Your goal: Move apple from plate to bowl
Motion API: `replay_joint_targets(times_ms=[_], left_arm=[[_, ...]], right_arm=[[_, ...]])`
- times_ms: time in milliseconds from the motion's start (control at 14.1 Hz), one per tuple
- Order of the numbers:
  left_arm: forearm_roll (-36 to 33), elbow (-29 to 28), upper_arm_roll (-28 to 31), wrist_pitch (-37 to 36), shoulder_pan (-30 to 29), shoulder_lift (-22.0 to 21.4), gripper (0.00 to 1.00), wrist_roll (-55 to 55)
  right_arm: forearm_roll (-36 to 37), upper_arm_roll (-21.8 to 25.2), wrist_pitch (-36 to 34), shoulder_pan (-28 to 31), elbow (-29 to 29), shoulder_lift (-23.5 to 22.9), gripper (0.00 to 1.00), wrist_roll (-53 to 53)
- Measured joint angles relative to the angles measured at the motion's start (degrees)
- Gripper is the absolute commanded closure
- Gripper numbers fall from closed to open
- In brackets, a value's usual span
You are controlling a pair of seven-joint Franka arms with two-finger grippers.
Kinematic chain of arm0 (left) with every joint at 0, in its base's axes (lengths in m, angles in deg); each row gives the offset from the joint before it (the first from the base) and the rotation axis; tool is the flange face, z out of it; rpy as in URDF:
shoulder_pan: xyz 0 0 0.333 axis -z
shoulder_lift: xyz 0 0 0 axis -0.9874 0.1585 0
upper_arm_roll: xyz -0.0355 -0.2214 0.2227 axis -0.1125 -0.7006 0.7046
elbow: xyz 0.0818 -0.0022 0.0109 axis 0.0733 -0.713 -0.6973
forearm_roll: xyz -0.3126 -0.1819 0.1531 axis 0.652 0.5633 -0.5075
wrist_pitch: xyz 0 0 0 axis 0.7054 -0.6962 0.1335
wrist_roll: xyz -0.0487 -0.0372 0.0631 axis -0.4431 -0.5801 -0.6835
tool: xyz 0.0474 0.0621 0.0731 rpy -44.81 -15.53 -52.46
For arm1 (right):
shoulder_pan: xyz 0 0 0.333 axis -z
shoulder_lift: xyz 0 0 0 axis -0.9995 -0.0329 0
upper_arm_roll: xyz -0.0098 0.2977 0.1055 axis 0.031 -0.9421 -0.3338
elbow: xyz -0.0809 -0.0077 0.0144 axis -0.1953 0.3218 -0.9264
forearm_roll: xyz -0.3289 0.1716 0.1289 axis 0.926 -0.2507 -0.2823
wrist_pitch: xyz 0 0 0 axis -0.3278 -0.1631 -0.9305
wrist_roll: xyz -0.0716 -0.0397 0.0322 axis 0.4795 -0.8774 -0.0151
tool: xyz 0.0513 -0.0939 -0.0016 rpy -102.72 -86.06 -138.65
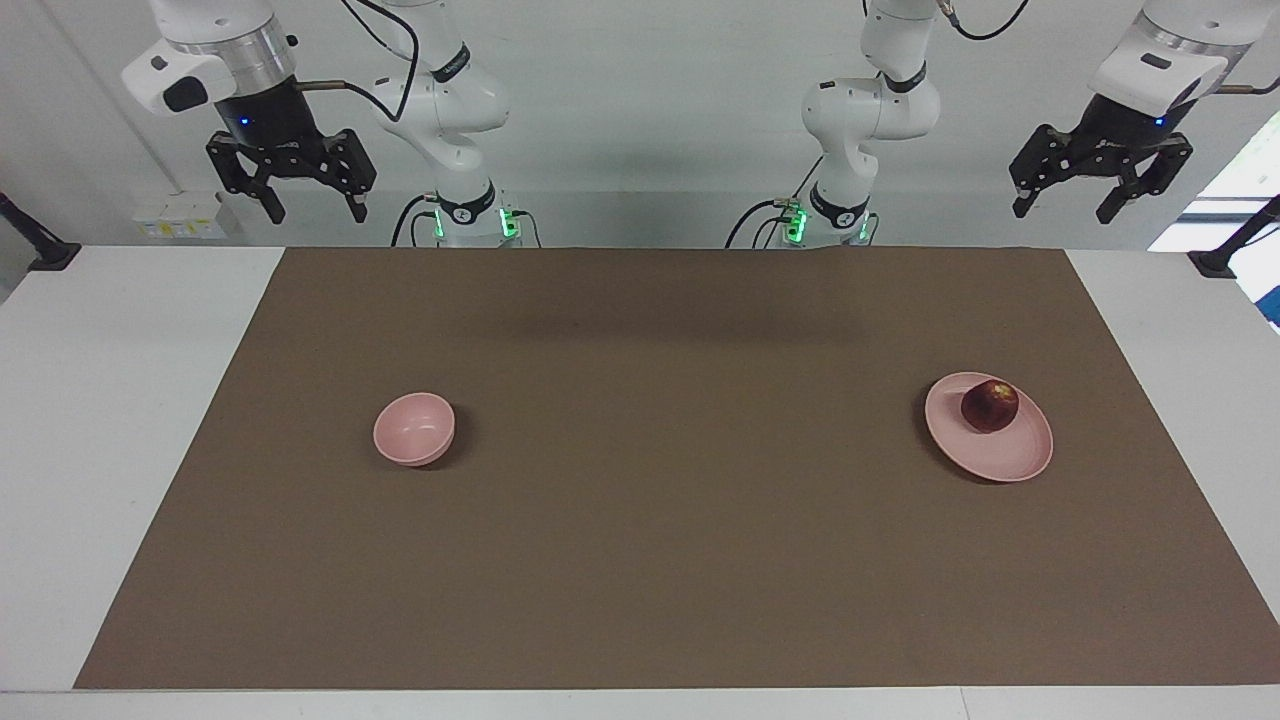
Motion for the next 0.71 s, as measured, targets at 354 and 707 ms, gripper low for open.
replay_joint_targets(times_ms=[354, 707], left_arm=[[0.0, -6.0, 0.07, 4.36, 0.18, -2.06, 0.0, -0.01], [-0.03, -17.41, 1.35, 16.81, -0.17, -2.19, 0.0, 0.0]], right_arm=[[0.0, 0.0, 0.0, 0.0, 0.0, 0.0, 0.0, 0.0], [0.0, 0.0, 0.0, 0.0, 0.0, 0.0, 0.0, 0.0]])
